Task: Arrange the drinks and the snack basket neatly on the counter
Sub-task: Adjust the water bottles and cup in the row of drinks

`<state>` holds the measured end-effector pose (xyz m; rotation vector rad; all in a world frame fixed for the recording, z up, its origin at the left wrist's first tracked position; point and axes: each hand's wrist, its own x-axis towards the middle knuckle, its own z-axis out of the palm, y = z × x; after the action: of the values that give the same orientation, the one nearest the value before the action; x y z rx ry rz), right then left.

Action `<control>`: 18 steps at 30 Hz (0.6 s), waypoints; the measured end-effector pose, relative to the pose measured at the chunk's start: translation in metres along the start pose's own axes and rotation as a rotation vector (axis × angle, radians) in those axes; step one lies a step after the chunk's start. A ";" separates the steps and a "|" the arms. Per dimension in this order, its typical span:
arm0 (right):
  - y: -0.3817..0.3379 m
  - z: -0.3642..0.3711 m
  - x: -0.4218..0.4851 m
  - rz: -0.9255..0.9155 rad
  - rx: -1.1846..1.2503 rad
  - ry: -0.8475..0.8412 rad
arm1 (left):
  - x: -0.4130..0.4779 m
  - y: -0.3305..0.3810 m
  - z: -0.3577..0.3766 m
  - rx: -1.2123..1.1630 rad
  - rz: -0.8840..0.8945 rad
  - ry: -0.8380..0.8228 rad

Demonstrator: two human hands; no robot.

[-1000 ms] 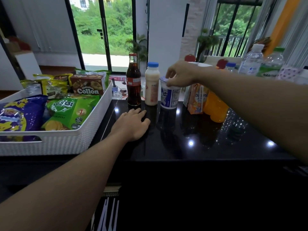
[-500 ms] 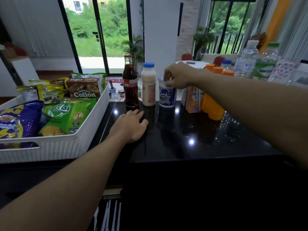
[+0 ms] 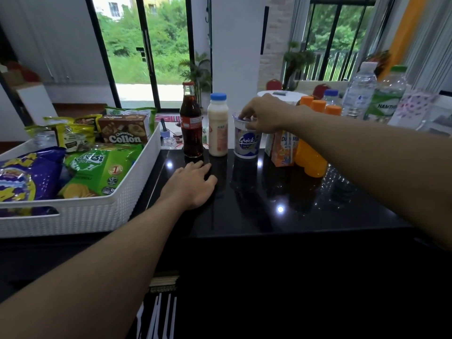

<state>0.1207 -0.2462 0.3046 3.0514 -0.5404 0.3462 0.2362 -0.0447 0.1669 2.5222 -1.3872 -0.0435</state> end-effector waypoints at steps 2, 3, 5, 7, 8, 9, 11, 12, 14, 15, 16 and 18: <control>0.000 0.000 0.001 0.002 -0.002 0.010 | 0.000 0.000 -0.001 0.005 -0.001 -0.001; -0.001 0.000 0.001 0.005 -0.001 0.007 | 0.000 0.000 -0.001 0.007 -0.001 -0.002; -0.001 -0.001 0.002 0.014 0.001 0.003 | 0.000 0.000 0.000 0.002 -0.003 0.000; 0.000 0.000 0.002 0.028 0.010 0.008 | -0.001 0.000 0.001 -0.013 -0.005 0.010; 0.000 0.000 0.002 0.033 0.016 0.010 | -0.001 0.000 0.001 -0.018 -0.007 0.012; 0.000 0.001 0.001 0.038 0.020 0.013 | -0.002 0.000 0.001 -0.022 -0.011 0.013; -0.001 0.002 0.000 0.046 0.025 0.023 | -0.002 0.001 0.000 -0.020 -0.014 0.016; -0.001 0.002 0.000 0.047 0.025 0.029 | -0.002 0.001 0.000 -0.019 -0.011 0.018; -0.001 0.003 -0.001 0.047 0.024 0.032 | -0.002 0.000 0.000 -0.022 -0.007 0.019; -0.001 0.003 -0.001 0.047 0.026 0.031 | -0.002 0.000 0.000 -0.022 -0.006 0.020; -0.001 0.003 -0.001 0.046 0.029 0.027 | -0.002 0.000 0.000 -0.020 -0.005 0.020; -0.002 0.004 -0.002 0.046 0.028 0.022 | -0.002 0.001 -0.001 -0.024 -0.005 0.021</control>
<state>0.1202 -0.2439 0.3002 3.0624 -0.6105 0.3916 0.2344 -0.0428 0.1676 2.4994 -1.3639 -0.0351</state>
